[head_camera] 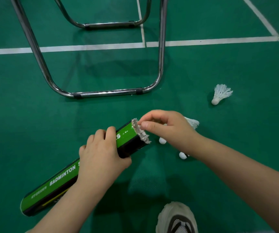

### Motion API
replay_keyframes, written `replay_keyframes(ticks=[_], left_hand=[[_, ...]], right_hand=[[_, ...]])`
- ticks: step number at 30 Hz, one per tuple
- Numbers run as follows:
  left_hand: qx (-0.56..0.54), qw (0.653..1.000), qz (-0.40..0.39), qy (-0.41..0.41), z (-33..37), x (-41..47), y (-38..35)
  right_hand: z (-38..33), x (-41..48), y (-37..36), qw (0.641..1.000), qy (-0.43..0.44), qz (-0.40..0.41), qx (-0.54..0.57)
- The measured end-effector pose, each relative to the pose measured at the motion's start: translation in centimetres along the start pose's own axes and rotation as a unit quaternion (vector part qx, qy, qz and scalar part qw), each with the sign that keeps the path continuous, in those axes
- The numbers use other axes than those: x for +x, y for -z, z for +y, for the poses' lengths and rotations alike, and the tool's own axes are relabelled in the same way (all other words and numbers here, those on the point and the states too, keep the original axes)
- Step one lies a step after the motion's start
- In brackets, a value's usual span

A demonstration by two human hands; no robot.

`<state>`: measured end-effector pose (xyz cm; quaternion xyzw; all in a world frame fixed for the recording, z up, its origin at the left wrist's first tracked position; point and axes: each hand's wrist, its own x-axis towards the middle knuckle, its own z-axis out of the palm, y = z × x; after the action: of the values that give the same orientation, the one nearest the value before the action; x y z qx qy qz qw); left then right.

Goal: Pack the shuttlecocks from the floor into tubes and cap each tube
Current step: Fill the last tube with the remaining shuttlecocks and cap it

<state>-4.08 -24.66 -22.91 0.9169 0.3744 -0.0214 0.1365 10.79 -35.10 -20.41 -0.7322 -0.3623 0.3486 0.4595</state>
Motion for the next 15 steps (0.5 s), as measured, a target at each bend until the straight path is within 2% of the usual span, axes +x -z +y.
replay_keyframes(ticks=[3, 6, 11, 15], left_hand=[[0.000, 1.000, 0.004, -0.002, 0.1, -0.1, 0.1], [-0.006, 1.000, 0.016, -0.004, 0.2, 0.0, 0.1], [0.004, 1.000, 0.021, -0.009, 0.2, 0.0, 0.4], [0.018, 0.997, 0.029, -0.064, 0.9, -0.5, 0.2]], right_hand=[[-0.4, -0.4, 0.3, 1.000, -0.009, -0.023, 0.010], [-0.6, -0.7, -0.2, 0.991, -0.013, -0.131, 0.008], [-1.4, -1.1, 0.9, 0.956, -0.055, -0.277, 0.083], [-1.4, -0.1, 0.7, 0.932, -0.082, -0.352, -0.040]])
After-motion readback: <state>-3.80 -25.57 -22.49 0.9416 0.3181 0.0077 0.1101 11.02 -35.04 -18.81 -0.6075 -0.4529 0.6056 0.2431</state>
